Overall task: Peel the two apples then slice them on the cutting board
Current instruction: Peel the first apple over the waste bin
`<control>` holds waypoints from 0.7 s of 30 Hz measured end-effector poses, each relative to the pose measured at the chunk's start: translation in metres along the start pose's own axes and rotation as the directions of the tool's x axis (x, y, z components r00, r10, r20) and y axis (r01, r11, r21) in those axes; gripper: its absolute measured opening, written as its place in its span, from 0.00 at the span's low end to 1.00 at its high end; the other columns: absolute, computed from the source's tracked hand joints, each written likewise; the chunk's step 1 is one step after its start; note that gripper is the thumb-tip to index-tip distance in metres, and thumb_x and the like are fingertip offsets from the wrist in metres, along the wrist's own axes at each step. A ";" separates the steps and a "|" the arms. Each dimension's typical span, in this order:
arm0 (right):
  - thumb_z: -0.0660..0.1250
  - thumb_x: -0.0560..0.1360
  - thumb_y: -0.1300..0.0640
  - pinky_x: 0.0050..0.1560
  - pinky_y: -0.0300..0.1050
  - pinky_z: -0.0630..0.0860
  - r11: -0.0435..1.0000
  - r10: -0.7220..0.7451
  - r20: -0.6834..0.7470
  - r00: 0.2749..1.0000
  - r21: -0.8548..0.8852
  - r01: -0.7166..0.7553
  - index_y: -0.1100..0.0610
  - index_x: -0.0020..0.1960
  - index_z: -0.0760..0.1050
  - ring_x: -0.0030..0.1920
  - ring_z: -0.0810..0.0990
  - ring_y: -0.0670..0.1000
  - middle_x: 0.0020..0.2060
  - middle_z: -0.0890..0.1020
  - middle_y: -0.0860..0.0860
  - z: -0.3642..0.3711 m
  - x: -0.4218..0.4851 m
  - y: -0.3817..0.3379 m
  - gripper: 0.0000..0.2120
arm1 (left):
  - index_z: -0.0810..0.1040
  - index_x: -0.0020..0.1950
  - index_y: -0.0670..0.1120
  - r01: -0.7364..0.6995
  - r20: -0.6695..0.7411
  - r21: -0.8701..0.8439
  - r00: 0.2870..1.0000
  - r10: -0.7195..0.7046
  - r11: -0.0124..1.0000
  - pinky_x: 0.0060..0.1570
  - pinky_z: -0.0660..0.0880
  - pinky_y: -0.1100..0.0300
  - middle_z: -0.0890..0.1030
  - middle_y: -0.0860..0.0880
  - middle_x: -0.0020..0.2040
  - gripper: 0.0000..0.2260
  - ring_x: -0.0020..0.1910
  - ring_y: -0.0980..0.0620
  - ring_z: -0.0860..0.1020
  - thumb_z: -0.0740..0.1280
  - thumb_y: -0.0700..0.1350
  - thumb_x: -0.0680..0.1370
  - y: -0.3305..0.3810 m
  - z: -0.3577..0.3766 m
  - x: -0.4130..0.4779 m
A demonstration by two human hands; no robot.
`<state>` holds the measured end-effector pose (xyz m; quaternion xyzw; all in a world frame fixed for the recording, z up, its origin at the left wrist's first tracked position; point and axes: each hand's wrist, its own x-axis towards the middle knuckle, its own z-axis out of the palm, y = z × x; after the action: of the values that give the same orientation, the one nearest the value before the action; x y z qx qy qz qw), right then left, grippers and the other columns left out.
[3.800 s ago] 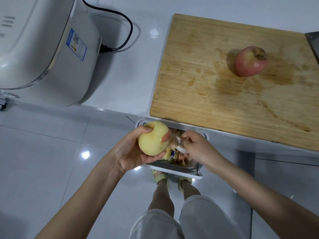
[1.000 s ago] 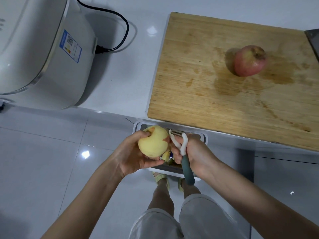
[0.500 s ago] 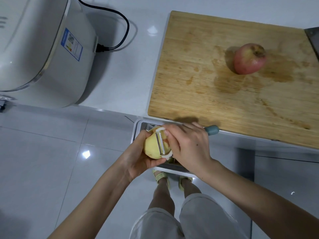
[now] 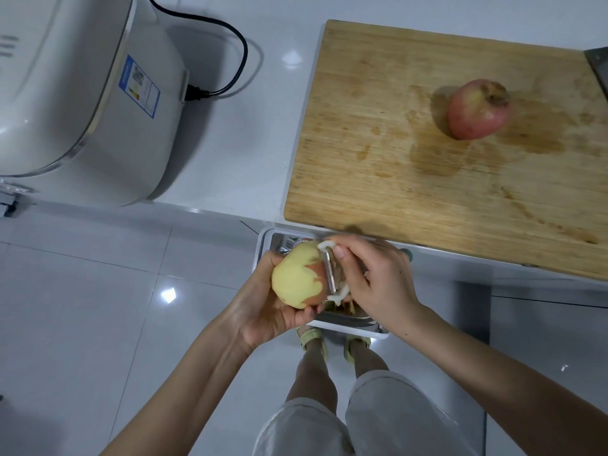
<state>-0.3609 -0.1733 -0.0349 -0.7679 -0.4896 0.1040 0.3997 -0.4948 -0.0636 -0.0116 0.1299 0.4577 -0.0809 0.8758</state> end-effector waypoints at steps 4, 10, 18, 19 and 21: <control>0.56 0.74 0.56 0.33 0.41 0.71 0.985 0.139 0.104 0.985 -0.120 -0.126 0.57 0.40 0.79 0.27 0.75 0.50 0.25 0.77 0.48 0.010 -0.013 0.016 0.14 | 0.77 0.50 0.35 0.000 0.091 -0.049 0.996 0.004 0.999 0.23 0.75 0.59 0.77 0.36 0.38 0.20 0.29 0.42 0.76 0.64 0.47 0.65 0.009 0.005 -0.004; 0.60 0.79 0.54 0.33 0.40 0.66 0.891 0.447 0.269 0.853 -0.048 -0.452 0.51 0.48 0.77 0.31 0.76 0.47 0.31 0.80 0.48 0.007 -0.018 0.018 0.08 | 0.78 0.50 0.36 0.026 0.023 -0.088 0.999 -0.024 0.996 0.24 0.77 0.60 0.78 0.37 0.39 0.19 0.30 0.43 0.77 0.60 0.49 0.68 0.016 0.007 -0.001; 0.61 0.75 0.59 0.33 0.43 0.70 0.971 -0.103 -0.089 0.991 -0.224 0.081 0.57 0.43 0.81 0.30 0.77 0.50 0.29 0.80 0.48 -0.002 0.009 -0.026 0.10 | 0.81 0.39 0.38 0.025 -0.092 -0.031 0.995 -0.027 0.999 0.27 0.77 0.62 0.79 0.41 0.38 0.17 0.31 0.47 0.78 0.58 0.48 0.74 0.006 0.004 0.011; 0.61 0.75 0.60 0.32 0.44 0.70 0.961 -0.137 -0.084 0.987 -0.251 0.112 0.58 0.42 0.81 0.30 0.77 0.52 0.29 0.80 0.48 -0.001 0.011 -0.025 0.10 | 0.82 0.37 0.38 0.022 -0.089 -0.015 0.996 -0.023 1.000 0.26 0.76 0.62 0.79 0.41 0.37 0.18 0.30 0.47 0.77 0.58 0.48 0.74 0.005 0.005 0.011; 0.61 0.75 0.60 0.31 0.45 0.70 0.962 -0.144 -0.081 0.986 -0.243 0.120 0.58 0.41 0.80 0.29 0.77 0.53 0.28 0.80 0.49 0.000 0.010 -0.019 0.10 | 0.82 0.36 0.38 0.030 -0.077 0.008 0.997 -0.029 1.000 0.23 0.74 0.64 0.79 0.40 0.38 0.18 0.30 0.46 0.76 0.58 0.48 0.71 0.005 0.005 0.010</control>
<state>-0.3689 -0.1610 -0.0188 -0.7799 -0.5285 -0.0201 0.3347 -0.4841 -0.0606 -0.0163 0.1301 0.4926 -0.0909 0.8557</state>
